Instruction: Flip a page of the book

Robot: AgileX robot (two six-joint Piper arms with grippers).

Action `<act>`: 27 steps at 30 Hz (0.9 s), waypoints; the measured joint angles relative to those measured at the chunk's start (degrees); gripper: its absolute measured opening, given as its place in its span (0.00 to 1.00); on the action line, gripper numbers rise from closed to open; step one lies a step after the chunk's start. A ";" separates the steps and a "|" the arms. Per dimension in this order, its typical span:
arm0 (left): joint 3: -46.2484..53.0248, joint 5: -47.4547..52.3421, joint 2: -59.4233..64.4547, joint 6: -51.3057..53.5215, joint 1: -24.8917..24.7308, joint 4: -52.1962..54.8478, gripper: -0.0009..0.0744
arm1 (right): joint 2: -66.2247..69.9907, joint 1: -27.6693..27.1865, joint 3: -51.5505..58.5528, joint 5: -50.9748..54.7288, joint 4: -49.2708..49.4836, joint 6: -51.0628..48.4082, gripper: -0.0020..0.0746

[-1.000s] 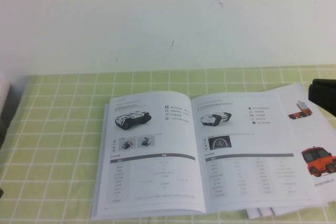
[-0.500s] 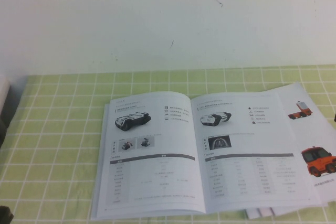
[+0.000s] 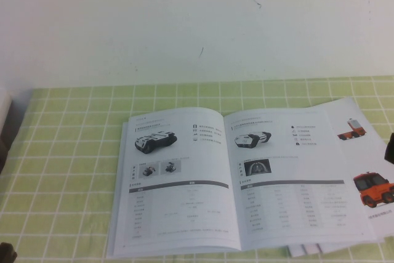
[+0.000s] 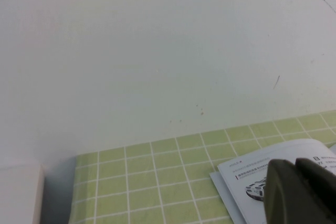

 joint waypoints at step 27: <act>0.00 0.46 0.00 0.08 0.00 0.00 0.01 | -26.66 -5.16 27.96 -27.22 -50.99 49.54 0.02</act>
